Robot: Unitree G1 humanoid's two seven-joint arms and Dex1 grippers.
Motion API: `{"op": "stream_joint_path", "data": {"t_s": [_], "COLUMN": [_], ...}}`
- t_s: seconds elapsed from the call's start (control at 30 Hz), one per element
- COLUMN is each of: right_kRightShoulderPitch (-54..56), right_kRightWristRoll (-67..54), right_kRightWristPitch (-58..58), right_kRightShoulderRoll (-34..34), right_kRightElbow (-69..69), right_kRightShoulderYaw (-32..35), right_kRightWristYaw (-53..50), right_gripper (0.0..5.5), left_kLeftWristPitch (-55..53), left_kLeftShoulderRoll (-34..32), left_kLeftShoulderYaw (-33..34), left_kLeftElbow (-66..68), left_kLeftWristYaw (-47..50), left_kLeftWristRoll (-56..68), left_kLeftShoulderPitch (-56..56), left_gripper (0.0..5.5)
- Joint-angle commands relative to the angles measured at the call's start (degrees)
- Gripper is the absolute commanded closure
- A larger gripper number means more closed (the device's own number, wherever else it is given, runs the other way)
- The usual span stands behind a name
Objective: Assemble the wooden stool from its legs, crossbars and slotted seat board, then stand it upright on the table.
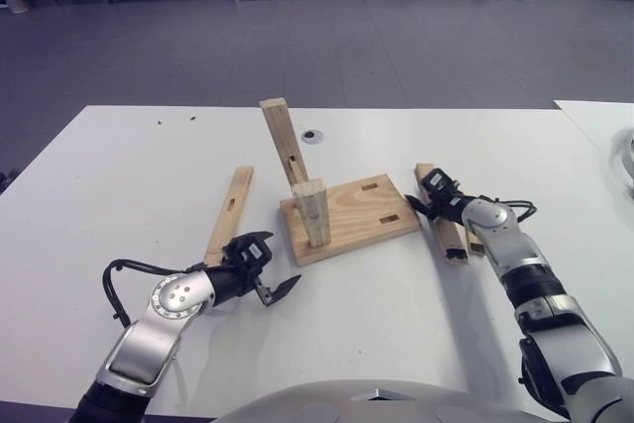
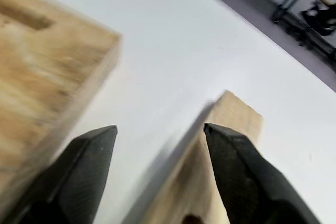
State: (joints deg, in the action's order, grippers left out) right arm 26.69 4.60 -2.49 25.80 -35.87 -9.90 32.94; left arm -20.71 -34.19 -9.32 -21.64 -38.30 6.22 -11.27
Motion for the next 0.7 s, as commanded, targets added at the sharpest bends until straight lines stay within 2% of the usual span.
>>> {"op": "stream_joint_path", "data": {"t_s": [0.03,0.1,0.17,0.33,0.47,0.53,0.63,0.7], "right_kRightShoulderPitch": [1.19,2.85,4.86,7.66,5.82,2.64,-6.52,-13.84], "right_kRightWristRoll": [0.90,1.78,2.95,5.81,5.89,4.08,-3.70,-7.85], "right_kRightWristPitch": [5.71,8.07,9.84,13.48,14.98,15.31,13.28,9.72], "right_kRightShoulderRoll": [0.19,0.21,-0.27,-2.13,-1.61,-0.72,1.76,5.76], "right_kRightElbow": [-6.16,-8.77,-11.43,-16.74,-15.48,-10.18,7.59,21.66], "right_kRightShoulderYaw": [-0.85,-0.96,-1.54,-3.63,-4.34,-4.47,-4.29,-4.46], "right_kRightWristYaw": [2.92,2.43,1.70,1.18,3.90,7.56,16.76,21.20], "right_gripper": [2.42,2.42,2.42,2.42,2.42,2.42,2.42,2.42], "left_kLeftWristPitch": [-1.02,-0.09,2.33,9.17,12.07,11.89,12.35,13.52], "left_kLeftShoulderRoll": [-7.38,-8.94,-8.07,1.58,6.93,8.87,10.00,11.43], "left_kLeftShoulderYaw": [7.90,8.98,5.24,-3.55,-4.08,-3.25,-1.88,-0.59], "left_kLeftElbow": [-0.10,2.56,7.06,23.09,29.17,29.72,32.05,34.87], "left_kLeftWristYaw": [-1.74,-1.38,0.62,7.86,9.69,8.47,5.21,-0.71], "left_kLeftWristRoll": [-0.55,-2.21,-6.46,-14.43,-13.39,-11.00,-7.55,-2.44], "left_kLeftShoulderPitch": [-0.44,1.73,5.45,15.21,19.58,20.57,21.86,24.16], "left_gripper": [0.10,0.10,0.10,0.10,0.10,0.10,0.10,0.10]}}
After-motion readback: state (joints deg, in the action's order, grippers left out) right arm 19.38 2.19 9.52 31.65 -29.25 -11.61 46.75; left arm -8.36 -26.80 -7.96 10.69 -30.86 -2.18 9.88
